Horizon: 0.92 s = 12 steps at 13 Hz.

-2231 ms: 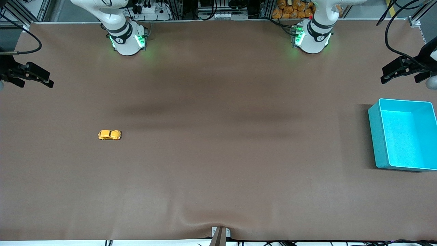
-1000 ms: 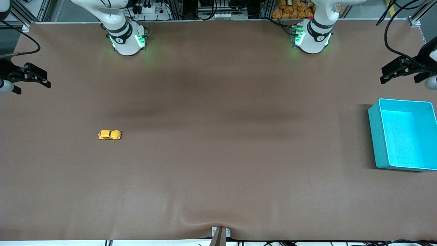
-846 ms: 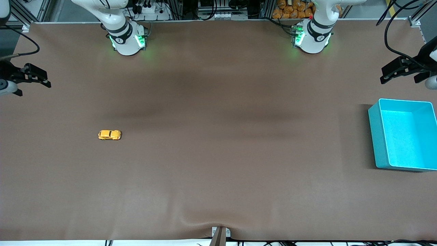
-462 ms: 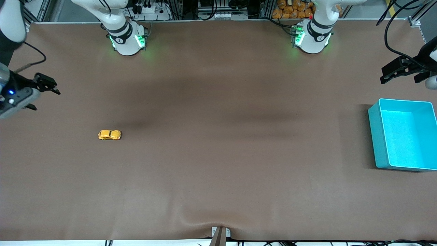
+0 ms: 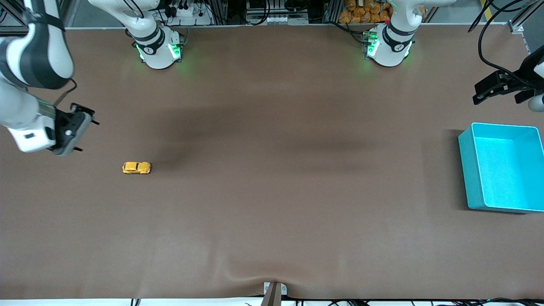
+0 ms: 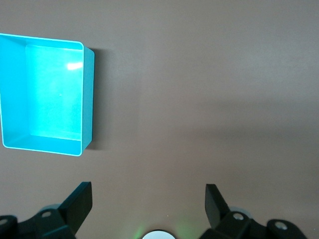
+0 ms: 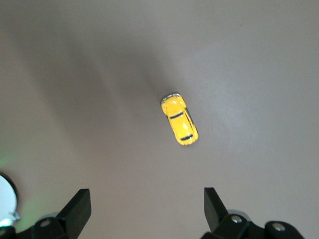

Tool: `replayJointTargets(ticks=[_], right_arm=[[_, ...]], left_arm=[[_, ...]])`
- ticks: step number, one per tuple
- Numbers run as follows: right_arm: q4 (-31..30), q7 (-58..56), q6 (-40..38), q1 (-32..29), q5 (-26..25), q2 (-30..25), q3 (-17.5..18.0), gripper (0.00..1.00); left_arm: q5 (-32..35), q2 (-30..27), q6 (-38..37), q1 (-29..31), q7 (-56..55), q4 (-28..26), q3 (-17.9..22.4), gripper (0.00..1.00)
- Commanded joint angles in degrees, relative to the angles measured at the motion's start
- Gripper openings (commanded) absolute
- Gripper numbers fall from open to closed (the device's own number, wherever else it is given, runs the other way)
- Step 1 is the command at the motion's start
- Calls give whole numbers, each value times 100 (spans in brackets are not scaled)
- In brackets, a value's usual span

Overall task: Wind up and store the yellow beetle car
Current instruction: 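Reach the open right gripper over the yellow beetle car, then lower the right gripper onto the car and close on its body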

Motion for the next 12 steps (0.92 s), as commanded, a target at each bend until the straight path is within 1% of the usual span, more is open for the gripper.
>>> replayJointTargets(ticks=[1, 3, 4, 7, 9, 12], right_arm=[[-552, -1149, 943, -62, -33, 224, -5, 100], [-660, -1977, 1516, -159, 2, 479, -5, 93], [-668, -2032, 1596, -177, 2, 620, -14, 93], [-800, -2050, 1895, -107, 2, 813, -5, 93], [-835, -2077, 2106, -19, 2, 1059, -5, 90], [-1134, -2322, 2615, 43, 2, 1139, -5, 82]], left_arm=[[-51, -121, -8, -23, -58, -99, 16, 100], [-59, -121, -8, -23, -93, -99, 16, 100], [-60, -121, -8, -23, -137, -99, 16, 100], [-60, -121, -8, -23, -137, -90, 16, 100], [-51, -121, -8, -14, -138, -90, 16, 100], [-51, -121, -8, -14, -172, -99, 25, 100]])
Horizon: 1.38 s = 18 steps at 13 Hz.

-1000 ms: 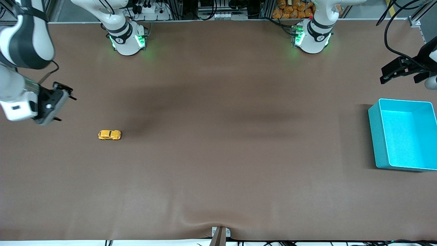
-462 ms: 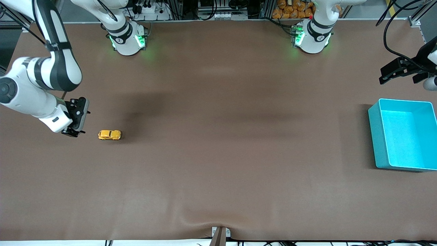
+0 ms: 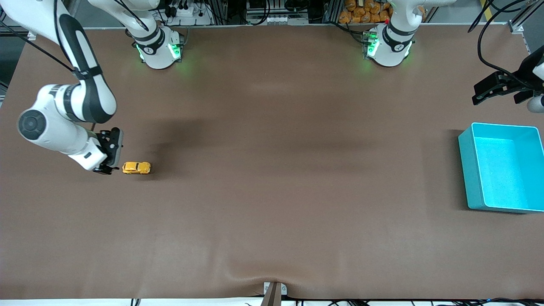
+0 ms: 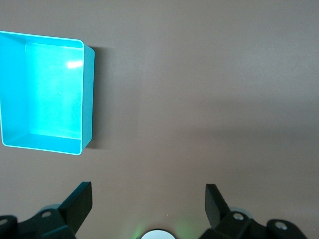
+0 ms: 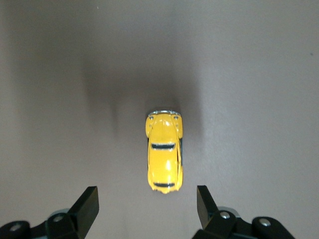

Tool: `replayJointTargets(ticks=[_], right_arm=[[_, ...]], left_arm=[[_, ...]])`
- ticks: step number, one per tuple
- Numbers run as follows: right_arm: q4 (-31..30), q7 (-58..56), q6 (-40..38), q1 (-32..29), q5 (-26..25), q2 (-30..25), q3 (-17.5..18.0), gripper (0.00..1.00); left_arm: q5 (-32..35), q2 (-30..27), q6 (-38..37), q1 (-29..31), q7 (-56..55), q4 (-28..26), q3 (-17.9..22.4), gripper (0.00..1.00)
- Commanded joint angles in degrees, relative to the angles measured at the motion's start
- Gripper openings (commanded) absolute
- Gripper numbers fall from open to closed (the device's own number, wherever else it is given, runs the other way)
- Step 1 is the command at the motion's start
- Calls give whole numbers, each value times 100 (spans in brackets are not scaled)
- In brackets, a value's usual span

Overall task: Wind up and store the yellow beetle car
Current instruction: 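Lower the right gripper onto the car and close on its body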

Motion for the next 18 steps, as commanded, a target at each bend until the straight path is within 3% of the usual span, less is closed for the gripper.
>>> replayJointTargets(ticks=[1, 7, 10, 18], right_arm=[[-231, -351, 378, 63, 2, 36, 3, 81], [-206, -423, 686, 55, 10, 343, 73, 78], [-205, -186, 906, 37, 10, 467, 73, 86], [-241, -142, 1100, 46, 37, 572, 73, 92]], left_arm=[[-59, -121, -8, -17, -124, -80, 17, 100], [-51, -130, -8, 10, -98, -71, 17, 100], [-60, -121, -8, 18, -89, -71, 26, 100], [-51, -121, -8, -25, -89, -71, 17, 100]])
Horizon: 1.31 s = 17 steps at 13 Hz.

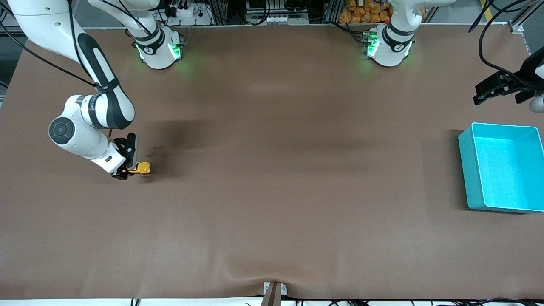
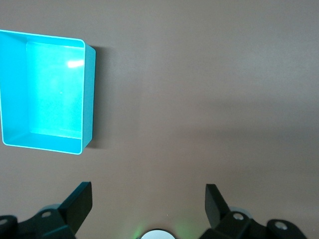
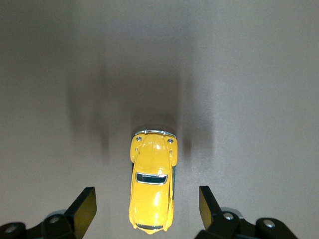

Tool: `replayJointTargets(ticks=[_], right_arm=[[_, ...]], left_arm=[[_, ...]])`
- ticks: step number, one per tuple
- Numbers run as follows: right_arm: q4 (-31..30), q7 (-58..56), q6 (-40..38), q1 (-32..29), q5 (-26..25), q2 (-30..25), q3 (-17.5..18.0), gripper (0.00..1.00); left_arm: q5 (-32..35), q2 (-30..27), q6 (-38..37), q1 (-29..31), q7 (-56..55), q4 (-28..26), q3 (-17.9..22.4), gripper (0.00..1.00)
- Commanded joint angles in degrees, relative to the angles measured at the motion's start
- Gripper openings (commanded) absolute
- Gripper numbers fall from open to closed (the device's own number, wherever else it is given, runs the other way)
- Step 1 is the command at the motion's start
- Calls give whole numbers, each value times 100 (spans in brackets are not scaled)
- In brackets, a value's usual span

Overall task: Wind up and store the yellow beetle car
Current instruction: 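Lower the right gripper onto the car and close on its body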

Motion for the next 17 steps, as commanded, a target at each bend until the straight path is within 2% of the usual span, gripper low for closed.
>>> replayJointTargets(ticks=[1, 6, 12, 16, 17], right_arm=[[-34, 72, 184, -36, 32, 85, 12, 93], [-69, 90, 334, -27, 59, 208, -15, 94], [-87, 98, 572, -36, 67, 419, -32, 87], [-87, 90, 528, -18, 59, 419, -32, 61], [-87, 81, 545, -18, 59, 419, -32, 50]], left_arm=[[-51, -121, -8, -28, -92, -70, 4, 100], [-51, -103, -8, -19, -118, -79, 4, 100], [-51, -103, -8, -19, -101, -79, 13, 100], [-51, -103, -8, -10, -110, -79, 13, 100], [-51, -103, -8, -1, -110, -79, 13, 100]])
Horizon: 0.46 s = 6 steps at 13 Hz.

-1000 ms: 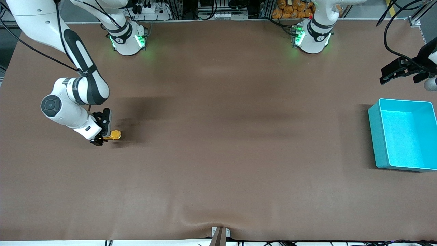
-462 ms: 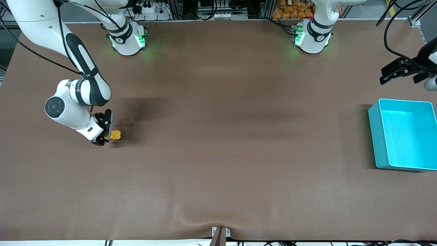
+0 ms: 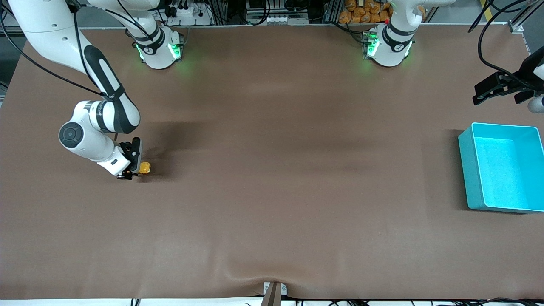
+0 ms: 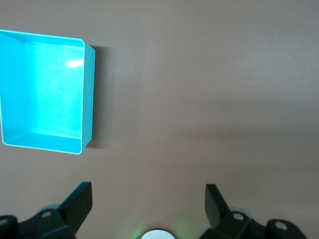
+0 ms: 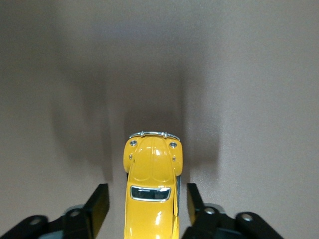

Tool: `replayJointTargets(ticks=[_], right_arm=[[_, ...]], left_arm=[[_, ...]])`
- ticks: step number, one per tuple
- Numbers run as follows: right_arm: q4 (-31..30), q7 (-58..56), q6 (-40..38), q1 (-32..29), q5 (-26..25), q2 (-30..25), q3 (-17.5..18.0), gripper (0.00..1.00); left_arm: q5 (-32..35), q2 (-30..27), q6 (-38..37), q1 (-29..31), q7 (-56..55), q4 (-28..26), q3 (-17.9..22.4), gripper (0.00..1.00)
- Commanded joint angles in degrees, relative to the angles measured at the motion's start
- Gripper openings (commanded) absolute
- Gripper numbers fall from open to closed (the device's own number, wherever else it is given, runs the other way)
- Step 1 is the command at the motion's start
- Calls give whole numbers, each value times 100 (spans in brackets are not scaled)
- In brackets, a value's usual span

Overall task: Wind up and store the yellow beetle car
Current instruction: 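Lower the right gripper onto the car and close on its body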

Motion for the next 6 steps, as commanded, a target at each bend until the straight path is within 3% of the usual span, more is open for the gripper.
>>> replayJointTargets(ticks=[1, 3, 4, 6], right_arm=[[-31, -3, 51, -16, 46, -6, 14, 26], [-31, -30, 25, -16, 46, -6, 5, 13], [-31, -73, 24, -16, 46, -6, 5, 3], [-31, -74, 33, -25, 37, -6, -3, 0]], left_arm=[[-51, -95, -8, -12, -118, -70, 14, 100], [-51, -77, -8, -12, -127, -70, 14, 100], [-51, -77, -8, -3, -127, -70, 14, 100], [-51, -86, -8, 6, -127, -79, 14, 100]])
